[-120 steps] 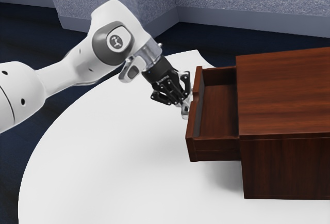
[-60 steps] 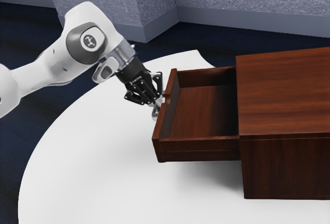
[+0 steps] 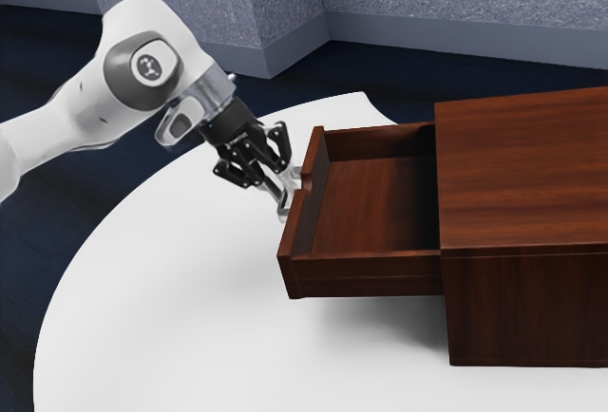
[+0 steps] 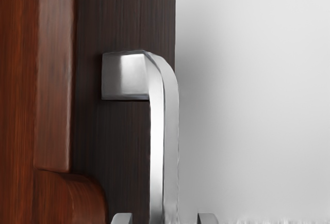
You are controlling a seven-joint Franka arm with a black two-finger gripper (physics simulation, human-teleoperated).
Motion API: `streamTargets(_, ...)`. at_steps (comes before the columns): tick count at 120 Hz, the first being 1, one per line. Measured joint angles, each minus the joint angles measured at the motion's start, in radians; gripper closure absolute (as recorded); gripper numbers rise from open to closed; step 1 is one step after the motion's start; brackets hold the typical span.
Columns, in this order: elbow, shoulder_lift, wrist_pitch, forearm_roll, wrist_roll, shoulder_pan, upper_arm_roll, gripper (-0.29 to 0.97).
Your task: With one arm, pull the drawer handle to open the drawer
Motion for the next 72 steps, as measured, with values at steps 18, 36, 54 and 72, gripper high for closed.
streamTargets(18,0.001,-0.07,-0.024,0.001,0.002,0.009,-0.001,0.55)
streamTargets(36,0.011,-0.19,-0.066,0.075,-0.038,-0.011,0.011,0.44)
streamTargets(54,0.065,-0.262,-0.171,0.296,-0.221,-0.232,0.112,0.25)
streamTargets(72,0.09,-0.297,-0.302,0.398,-0.515,-0.437,0.222,0.12)
